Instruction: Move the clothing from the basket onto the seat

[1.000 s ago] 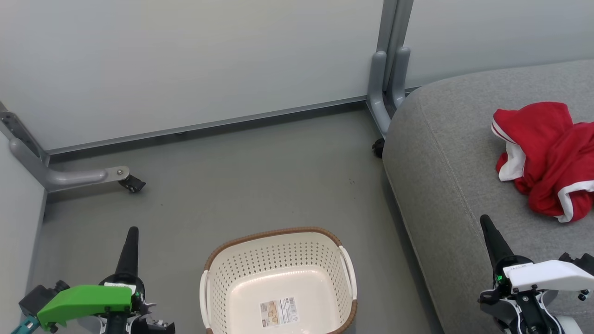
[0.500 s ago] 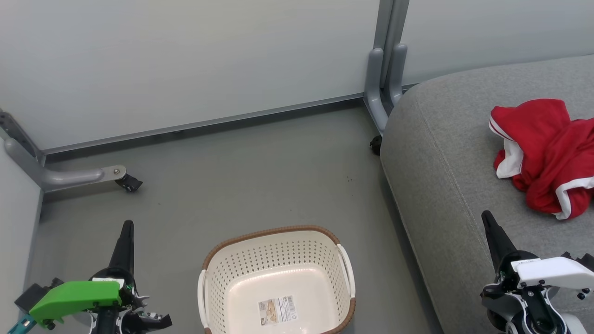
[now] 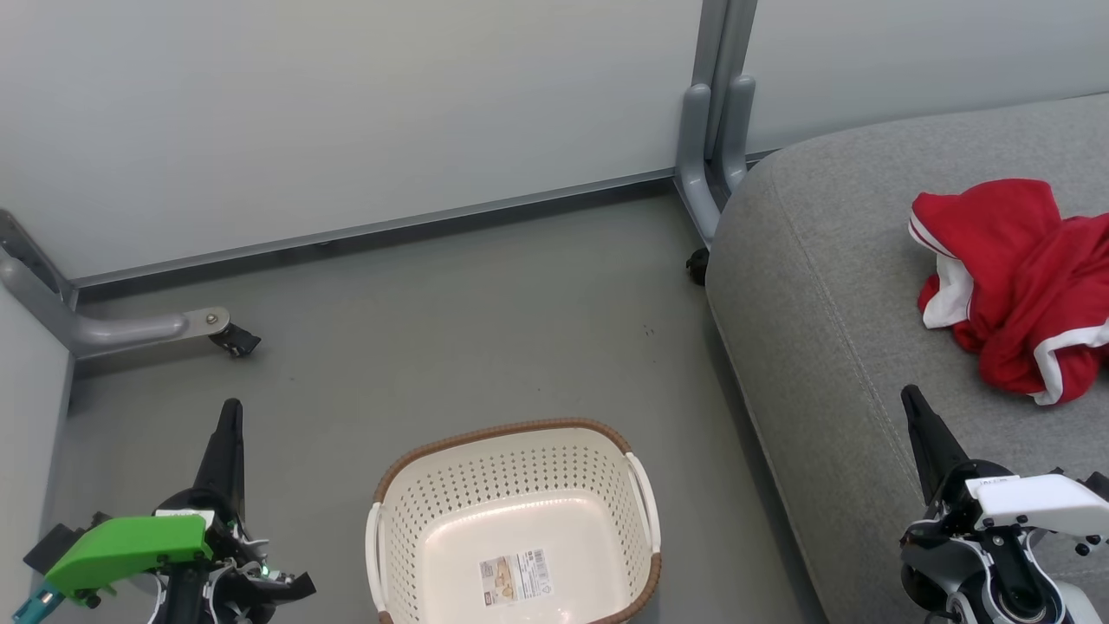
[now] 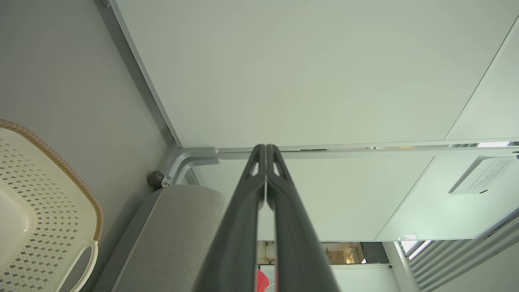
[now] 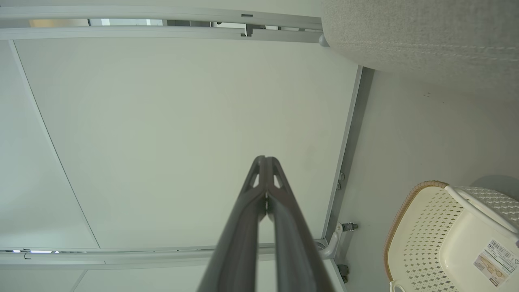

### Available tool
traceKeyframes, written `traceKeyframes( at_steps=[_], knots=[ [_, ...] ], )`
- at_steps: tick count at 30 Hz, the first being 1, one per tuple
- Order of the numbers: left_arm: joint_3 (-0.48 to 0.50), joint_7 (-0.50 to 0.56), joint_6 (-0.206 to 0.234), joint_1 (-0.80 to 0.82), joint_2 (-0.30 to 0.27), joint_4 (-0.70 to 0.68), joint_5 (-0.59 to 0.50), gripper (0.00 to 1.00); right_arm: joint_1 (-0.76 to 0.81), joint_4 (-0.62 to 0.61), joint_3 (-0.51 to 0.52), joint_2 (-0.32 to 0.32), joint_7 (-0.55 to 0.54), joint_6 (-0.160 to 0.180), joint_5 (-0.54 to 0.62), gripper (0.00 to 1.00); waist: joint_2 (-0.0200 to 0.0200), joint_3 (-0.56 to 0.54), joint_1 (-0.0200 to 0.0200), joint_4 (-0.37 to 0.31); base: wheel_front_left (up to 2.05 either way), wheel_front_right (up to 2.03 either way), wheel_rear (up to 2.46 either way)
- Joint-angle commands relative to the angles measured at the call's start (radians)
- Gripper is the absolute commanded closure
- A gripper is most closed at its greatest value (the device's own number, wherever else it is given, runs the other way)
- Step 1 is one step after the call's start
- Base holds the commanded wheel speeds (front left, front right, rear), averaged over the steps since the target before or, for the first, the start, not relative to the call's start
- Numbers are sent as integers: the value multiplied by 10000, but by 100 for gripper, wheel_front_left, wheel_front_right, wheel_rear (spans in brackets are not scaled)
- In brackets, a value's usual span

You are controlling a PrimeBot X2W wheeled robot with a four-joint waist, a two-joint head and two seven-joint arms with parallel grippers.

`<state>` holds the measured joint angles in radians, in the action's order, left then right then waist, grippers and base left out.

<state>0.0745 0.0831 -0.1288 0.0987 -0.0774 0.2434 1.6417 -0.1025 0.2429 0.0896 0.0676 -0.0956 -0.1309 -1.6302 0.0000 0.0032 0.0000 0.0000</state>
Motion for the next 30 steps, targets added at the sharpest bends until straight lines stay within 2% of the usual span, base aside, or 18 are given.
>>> traceKeyframes(
  at_steps=[1, 30],
  knots=[
    [52, 31, -46, 149, -10, 10, 46, 100, -89, 25, 35, -3, -18, 3, -37, 100, 0, -1, 0, 0, 0, 0, 0],
    [154, 122, -46, 160, 80, 17, -80, 100, -97, 30, 111, -49, -89, 3, 54, 100, 0, -1, 0, 0, 0, 0, 0]
  ],
)
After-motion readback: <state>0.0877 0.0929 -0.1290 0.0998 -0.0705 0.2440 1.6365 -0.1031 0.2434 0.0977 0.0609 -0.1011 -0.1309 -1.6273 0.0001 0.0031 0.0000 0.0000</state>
